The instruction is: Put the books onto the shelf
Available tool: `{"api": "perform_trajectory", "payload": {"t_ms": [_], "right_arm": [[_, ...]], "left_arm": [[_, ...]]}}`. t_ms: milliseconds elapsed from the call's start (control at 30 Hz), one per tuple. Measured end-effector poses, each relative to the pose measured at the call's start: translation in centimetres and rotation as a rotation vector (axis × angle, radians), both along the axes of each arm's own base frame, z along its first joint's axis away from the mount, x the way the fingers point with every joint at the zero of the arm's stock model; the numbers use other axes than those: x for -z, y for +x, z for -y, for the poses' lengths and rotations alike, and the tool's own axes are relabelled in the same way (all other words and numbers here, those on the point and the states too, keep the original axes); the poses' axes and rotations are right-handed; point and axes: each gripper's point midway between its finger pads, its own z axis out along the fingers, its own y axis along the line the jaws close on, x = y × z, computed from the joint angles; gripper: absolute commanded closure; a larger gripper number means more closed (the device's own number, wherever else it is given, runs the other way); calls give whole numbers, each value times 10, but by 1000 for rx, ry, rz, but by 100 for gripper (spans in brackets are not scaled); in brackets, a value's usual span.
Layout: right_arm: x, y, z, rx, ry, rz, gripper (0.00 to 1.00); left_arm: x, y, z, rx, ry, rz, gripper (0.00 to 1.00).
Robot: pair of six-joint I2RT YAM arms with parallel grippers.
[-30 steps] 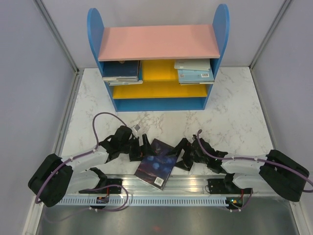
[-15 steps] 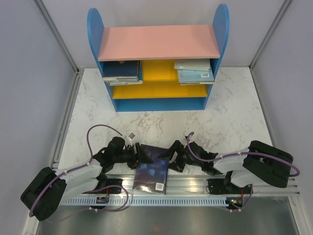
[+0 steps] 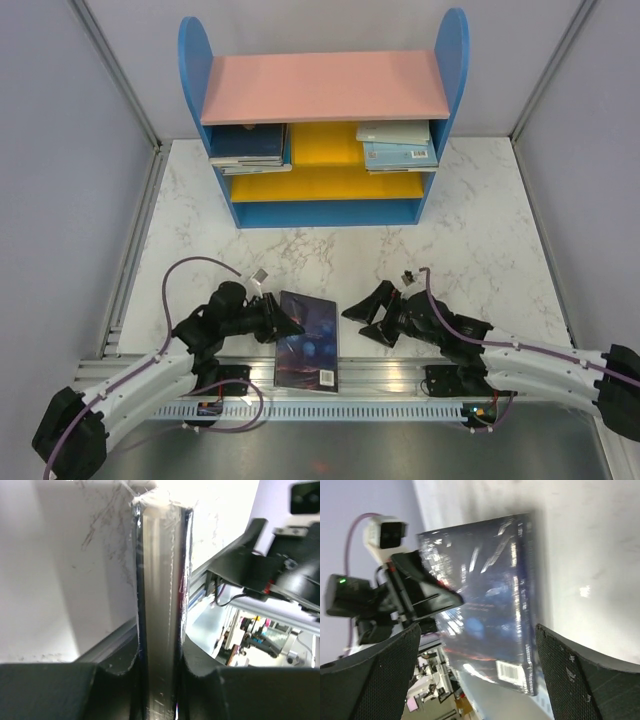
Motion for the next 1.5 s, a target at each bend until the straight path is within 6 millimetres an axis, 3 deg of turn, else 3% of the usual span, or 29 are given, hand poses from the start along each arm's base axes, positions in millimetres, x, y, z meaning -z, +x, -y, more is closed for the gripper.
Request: {"api": "perform_trajectory", "payload": {"t_ms": [100, 167, 400, 667, 833, 933, 1133, 1333, 1433, 1467, 1500], "right_arm": [[-33, 3, -3, -4, 66, 66, 2], [-44, 3, -7, -19, 94, 87, 2], [-24, -4, -17, -86, 13, 38, 2], [-93, 7, -41, -105, 148, 124, 4], [-117, 0, -46, -127, 241, 103, 7], [-142, -4, -45, -143, 276, 123, 12], [-170, -11, -32, -143, 325, 155, 30], [-169, -9, -29, -119, 318, 146, 51], [-163, -8, -31, -120, 292, 133, 72], [-166, -7, -32, -116, 297, 127, 86], [-170, -6, -33, -111, 308, 121, 92]], "left_arm": [[-14, 6, -2, -40, -14, 8, 98], [-31, 14, -1, -80, -53, 24, 98], [-94, 39, 10, -175, -213, 41, 98], [-136, 50, 12, -212, -292, 71, 98], [-145, 56, 6, -254, -326, 79, 98], [-149, 60, 4, -278, -343, 60, 98], [-180, 66, 7, -258, -390, 91, 98], [-190, 72, 11, -250, -389, 90, 98], [-192, 76, 12, -255, -382, 85, 98], [-193, 78, 11, -258, -379, 86, 98], [-194, 79, 11, -264, -379, 87, 98]]}}
